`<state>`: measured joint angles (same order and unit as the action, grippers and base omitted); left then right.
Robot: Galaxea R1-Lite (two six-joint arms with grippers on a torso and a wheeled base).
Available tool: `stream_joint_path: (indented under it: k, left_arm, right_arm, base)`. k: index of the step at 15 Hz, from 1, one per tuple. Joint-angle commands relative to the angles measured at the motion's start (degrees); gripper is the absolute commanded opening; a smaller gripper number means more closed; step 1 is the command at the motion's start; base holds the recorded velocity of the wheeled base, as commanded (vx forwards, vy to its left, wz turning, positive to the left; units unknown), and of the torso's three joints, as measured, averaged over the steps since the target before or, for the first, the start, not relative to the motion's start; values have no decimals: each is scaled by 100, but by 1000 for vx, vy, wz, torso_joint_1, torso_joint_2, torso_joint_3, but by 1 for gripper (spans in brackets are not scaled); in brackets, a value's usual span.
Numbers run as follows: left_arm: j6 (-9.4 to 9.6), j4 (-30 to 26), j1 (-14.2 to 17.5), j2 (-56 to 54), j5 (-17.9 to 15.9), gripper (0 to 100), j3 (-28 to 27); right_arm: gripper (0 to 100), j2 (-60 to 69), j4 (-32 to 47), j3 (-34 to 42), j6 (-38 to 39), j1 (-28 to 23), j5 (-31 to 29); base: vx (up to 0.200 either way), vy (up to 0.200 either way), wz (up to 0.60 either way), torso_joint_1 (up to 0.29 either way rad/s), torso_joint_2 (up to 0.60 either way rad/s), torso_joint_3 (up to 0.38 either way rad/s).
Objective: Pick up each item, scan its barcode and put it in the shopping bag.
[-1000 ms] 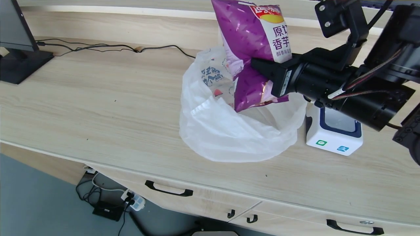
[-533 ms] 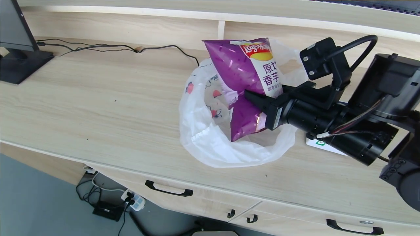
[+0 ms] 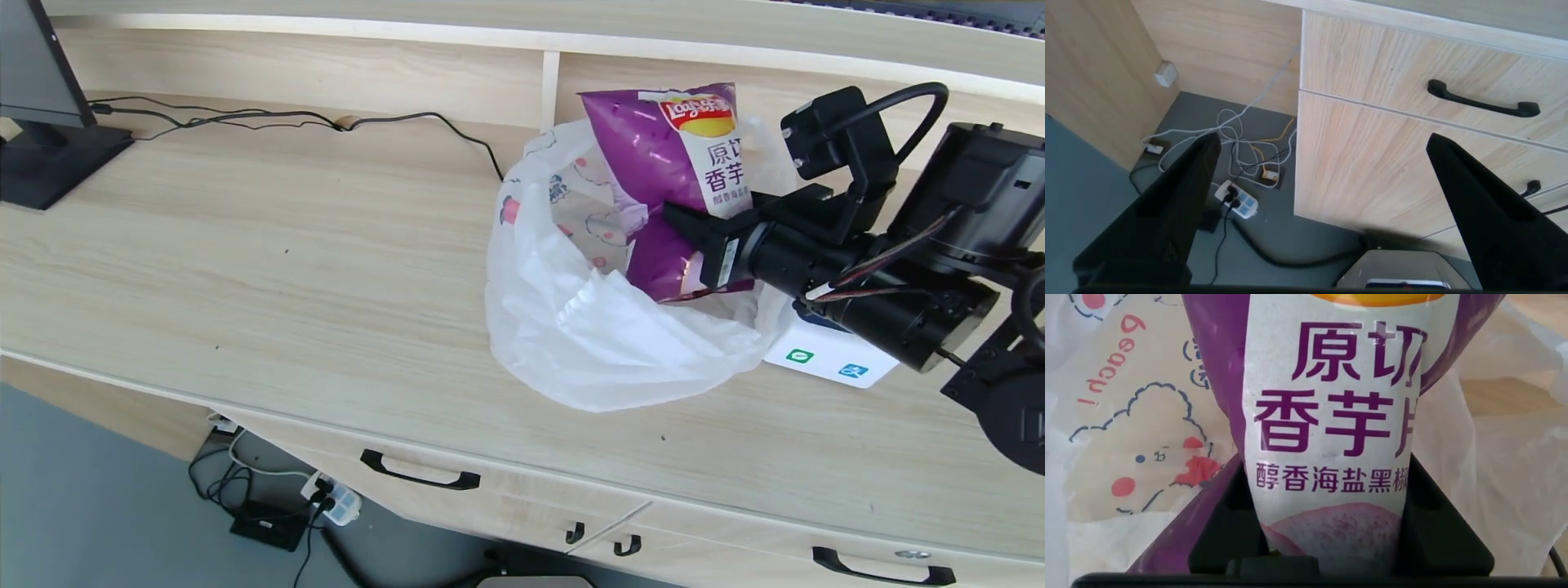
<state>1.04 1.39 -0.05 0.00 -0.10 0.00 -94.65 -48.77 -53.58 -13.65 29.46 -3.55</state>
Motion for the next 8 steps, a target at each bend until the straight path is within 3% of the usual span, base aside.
stream_joint_path:
  k: [1,8]
  left_arm:
    - [2,2,-4,9,1,100,0]
    - [-7,2,-4,9,1,100,0]
  right_arm:
    - [0,-27,8,58,-111,42,56]
    - [0,-238,0,102,-155,218,65]
  base:
    - [0,0,0,0,0,0]
    - [0,0,0,0,0,0]
